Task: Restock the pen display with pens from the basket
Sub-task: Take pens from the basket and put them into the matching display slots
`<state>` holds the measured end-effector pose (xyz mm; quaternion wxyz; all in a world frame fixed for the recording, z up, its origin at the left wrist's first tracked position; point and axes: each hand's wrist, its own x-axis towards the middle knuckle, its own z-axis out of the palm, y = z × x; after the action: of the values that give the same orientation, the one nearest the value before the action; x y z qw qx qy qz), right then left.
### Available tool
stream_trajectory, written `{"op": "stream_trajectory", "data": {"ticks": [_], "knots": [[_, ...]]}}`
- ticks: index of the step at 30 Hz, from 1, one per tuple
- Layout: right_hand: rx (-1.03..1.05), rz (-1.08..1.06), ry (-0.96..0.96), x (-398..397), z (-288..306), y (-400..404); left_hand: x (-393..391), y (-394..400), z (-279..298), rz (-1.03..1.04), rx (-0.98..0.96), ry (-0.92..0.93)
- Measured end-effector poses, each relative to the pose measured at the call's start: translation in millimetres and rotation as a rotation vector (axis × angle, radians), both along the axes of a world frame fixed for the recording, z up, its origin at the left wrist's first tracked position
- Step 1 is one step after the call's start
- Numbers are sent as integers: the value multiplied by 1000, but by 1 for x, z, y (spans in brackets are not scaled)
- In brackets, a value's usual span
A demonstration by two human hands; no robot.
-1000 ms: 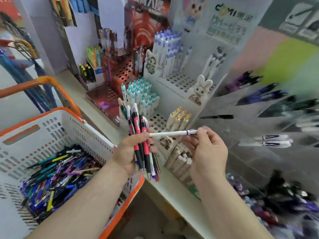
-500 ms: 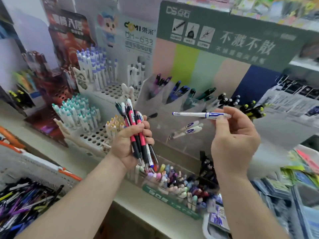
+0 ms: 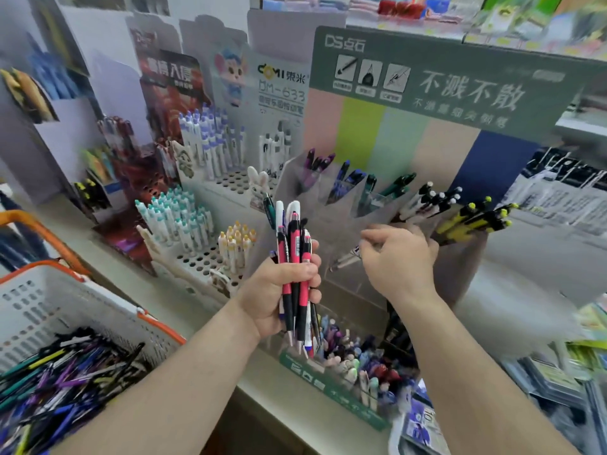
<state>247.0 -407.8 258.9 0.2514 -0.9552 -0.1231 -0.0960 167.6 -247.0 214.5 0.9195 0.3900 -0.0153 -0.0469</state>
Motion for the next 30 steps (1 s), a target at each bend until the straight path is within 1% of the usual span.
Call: {"op": "stream_trajectory", "data": {"ticks": [1,2,3,4,6,7,9,11,13,16,18,20,21,23,25,26,30], "knots": [[-22,-1,-3,0,1,0,0,-1,0,-6,11,-2],[2,1,-21,-2,2,0,-1,-2,-1,-13,27,-4],[88,13,-48,-5,3,0,-1,-3,-1,-22,54,-6],[223,32,-64,-10,5,1,-1,-4,-1,-32,97,-12],[496,107,-1,-20,11,5,-1,-5,-1,-52,211,-28],[569,162,48,-27,14,7,-1,-6,-1,-62,256,-32],[625,271,145,-37,15,11,-1,-7,0,-81,302,-39],[592,323,214,-44,12,13,0,-9,0,-83,314,-47],[571,320,277,-45,7,13,-1,-11,-1,-83,293,-43],[714,360,430,-46,8,9,-3,-13,-7,-79,244,-20],[720,373,404,-45,11,4,-3,-13,-8,-88,194,-1],[766,344,320,-42,15,-2,-1,-11,-8,-82,104,41],[847,316,281,-40,17,-6,0,-10,-8,-55,56,76],[1085,229,237,-36,19,-16,3,-6,-9,4,-6,117],[1298,139,210,-34,20,-21,3,-3,-10,30,-48,112],[1349,100,207,-34,19,-22,4,-2,-10,34,-81,95],[1352,12,215,-38,11,-18,9,-4,-5,7,-216,6]]}}
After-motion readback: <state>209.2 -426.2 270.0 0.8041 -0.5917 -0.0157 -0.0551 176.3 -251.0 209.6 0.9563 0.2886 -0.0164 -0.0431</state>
